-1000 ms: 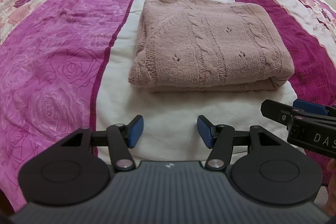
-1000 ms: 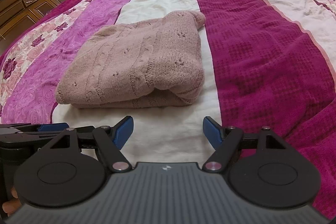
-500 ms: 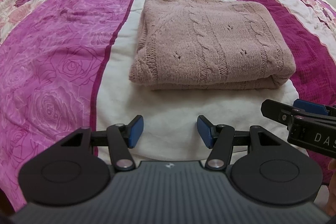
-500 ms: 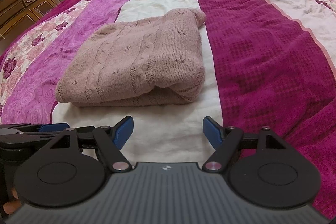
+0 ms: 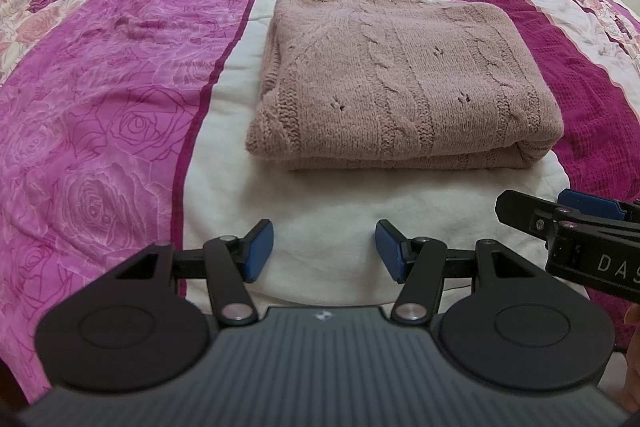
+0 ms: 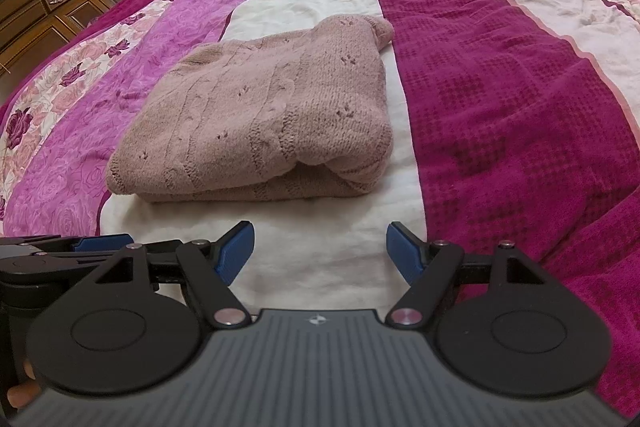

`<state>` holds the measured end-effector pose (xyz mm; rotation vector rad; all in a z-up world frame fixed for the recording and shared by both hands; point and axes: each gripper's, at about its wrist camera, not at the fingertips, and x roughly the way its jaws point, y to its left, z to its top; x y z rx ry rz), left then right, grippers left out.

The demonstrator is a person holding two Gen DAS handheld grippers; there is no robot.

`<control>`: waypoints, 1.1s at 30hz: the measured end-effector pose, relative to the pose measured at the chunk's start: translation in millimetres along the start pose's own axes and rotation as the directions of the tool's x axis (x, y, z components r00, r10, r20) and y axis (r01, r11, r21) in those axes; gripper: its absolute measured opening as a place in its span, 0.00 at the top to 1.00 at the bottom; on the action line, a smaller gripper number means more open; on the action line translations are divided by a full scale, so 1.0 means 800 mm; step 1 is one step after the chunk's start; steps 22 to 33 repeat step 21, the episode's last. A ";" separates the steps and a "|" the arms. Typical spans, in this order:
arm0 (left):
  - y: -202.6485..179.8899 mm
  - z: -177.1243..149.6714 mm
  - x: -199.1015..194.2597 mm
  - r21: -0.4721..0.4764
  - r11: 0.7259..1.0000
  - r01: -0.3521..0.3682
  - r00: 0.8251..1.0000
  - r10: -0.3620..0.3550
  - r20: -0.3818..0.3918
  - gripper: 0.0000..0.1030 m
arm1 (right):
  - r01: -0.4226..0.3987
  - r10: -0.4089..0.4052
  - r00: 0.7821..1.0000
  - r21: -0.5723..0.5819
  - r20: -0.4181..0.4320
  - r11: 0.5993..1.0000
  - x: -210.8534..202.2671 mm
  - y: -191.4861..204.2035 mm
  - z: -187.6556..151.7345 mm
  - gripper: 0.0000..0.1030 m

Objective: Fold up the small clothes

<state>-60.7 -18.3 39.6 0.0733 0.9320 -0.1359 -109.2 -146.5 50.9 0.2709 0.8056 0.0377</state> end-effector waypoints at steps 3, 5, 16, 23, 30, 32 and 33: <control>0.000 0.000 0.000 -0.001 1.000 0.000 1.000 0.000 0.000 0.43 | 0.000 0.000 1.000 0.000 0.001 1.000 0.000 0.000 0.000 0.23; 0.000 0.000 0.000 0.000 1.000 0.000 1.000 0.000 -0.001 0.43 | 0.000 0.000 1.000 0.000 0.002 1.000 0.000 0.000 0.000 0.23; 0.003 -0.002 -0.001 -0.007 1.000 0.001 1.000 -0.001 0.002 0.43 | 0.001 -0.001 1.000 -0.008 0.000 1.000 0.000 0.004 -0.003 0.23; 0.003 -0.002 -0.003 -0.004 1.000 -0.002 1.000 0.002 -0.001 0.43 | -0.001 0.001 1.000 -0.006 0.003 1.000 -0.001 0.003 -0.002 0.23; 0.003 -0.002 -0.003 -0.004 1.000 -0.002 1.000 0.002 -0.001 0.43 | -0.001 0.001 1.000 -0.006 0.003 1.000 -0.001 0.003 -0.002 0.23; 0.003 -0.002 -0.003 -0.004 1.000 -0.002 1.000 0.002 -0.001 0.43 | -0.001 0.001 1.000 -0.006 0.003 1.000 -0.001 0.003 -0.002 0.23; 0.003 -0.002 -0.003 -0.004 1.000 -0.002 1.000 0.002 -0.001 0.43 | -0.001 0.001 1.000 -0.006 0.003 1.000 -0.001 0.003 -0.002 0.23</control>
